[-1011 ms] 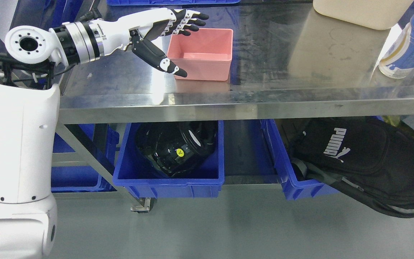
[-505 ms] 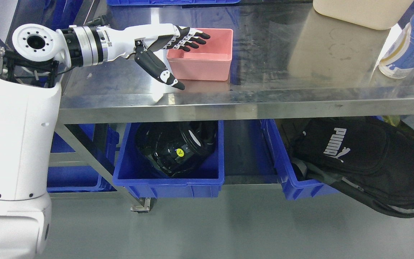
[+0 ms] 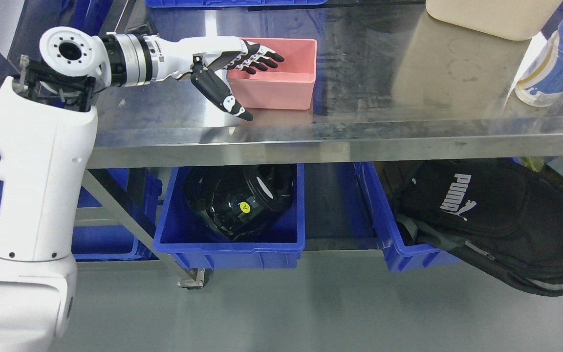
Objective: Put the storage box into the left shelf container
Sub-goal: 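Hook the left hand fingers over the near rim of the pink box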
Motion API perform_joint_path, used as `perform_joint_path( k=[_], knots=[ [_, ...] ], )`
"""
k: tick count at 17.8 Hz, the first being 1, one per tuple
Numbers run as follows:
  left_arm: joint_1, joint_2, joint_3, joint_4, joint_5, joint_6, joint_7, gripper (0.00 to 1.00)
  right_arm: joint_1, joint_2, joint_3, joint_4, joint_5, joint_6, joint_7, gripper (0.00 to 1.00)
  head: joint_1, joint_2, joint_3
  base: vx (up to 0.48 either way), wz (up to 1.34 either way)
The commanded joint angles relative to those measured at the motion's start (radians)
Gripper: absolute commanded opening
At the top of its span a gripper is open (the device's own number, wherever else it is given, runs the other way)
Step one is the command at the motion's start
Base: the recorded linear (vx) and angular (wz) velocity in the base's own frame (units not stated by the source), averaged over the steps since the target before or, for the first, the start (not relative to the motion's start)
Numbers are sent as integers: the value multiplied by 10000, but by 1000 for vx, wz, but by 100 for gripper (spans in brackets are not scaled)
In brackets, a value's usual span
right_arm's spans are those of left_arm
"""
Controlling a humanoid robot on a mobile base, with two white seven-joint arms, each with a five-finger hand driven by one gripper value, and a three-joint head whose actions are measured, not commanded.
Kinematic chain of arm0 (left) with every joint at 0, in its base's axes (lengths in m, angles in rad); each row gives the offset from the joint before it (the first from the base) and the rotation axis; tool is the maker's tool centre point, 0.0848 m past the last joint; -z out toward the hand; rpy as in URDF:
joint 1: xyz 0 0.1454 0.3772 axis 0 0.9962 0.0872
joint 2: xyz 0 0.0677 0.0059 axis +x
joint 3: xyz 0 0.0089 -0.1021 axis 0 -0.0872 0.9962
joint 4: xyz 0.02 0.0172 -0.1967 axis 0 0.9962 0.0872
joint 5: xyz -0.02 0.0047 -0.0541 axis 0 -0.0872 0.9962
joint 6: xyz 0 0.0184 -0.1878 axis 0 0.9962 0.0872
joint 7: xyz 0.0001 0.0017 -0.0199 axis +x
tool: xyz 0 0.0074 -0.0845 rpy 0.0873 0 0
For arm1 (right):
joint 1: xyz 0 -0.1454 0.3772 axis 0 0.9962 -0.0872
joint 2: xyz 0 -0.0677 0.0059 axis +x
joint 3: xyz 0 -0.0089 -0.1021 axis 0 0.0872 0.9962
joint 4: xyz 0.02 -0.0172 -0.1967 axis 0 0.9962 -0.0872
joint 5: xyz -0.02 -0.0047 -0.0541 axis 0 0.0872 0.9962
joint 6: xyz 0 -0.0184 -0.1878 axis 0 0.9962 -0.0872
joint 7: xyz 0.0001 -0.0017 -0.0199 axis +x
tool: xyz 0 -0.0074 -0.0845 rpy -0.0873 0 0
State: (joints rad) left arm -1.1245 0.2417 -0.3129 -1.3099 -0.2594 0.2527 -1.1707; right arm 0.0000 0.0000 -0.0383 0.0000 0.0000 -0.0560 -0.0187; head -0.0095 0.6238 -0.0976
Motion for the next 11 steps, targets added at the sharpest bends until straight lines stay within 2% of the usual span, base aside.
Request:
perform_joint_path(
  k=[1,4,5,7,10,11],
  knots=[
    [-152,-791,-507,1225,-763,4,2,88,-184,-175,0,-174,0,8,3,99,0,0,0,0,0],
    [-551,-1051,-492,1916,-1164,4,-13,81,-184,-175,0,-174,0,8,3,99,0,0,0,0,0],
    [-551,-1128,-415,1932,-1164,4,-13,75,-184,-175,0,-174,0,8,3,99,0,0,0,0,0],
    [-551,-1464,-95,2115,-1149,4,2,58,-184,-175,0,-174,0,8,3,99,0,0,0,0,0],
    [-551,-1788,673,2162,-1118,-42,-28,25,-184,-175,0,-174,0,8,3,99,0,0,0,-1,12],
    [-536,-1804,690,2162,-1118,-73,-28,20,-184,-175,0,-174,0,8,3,99,0,0,0,-8,65]
  ],
)
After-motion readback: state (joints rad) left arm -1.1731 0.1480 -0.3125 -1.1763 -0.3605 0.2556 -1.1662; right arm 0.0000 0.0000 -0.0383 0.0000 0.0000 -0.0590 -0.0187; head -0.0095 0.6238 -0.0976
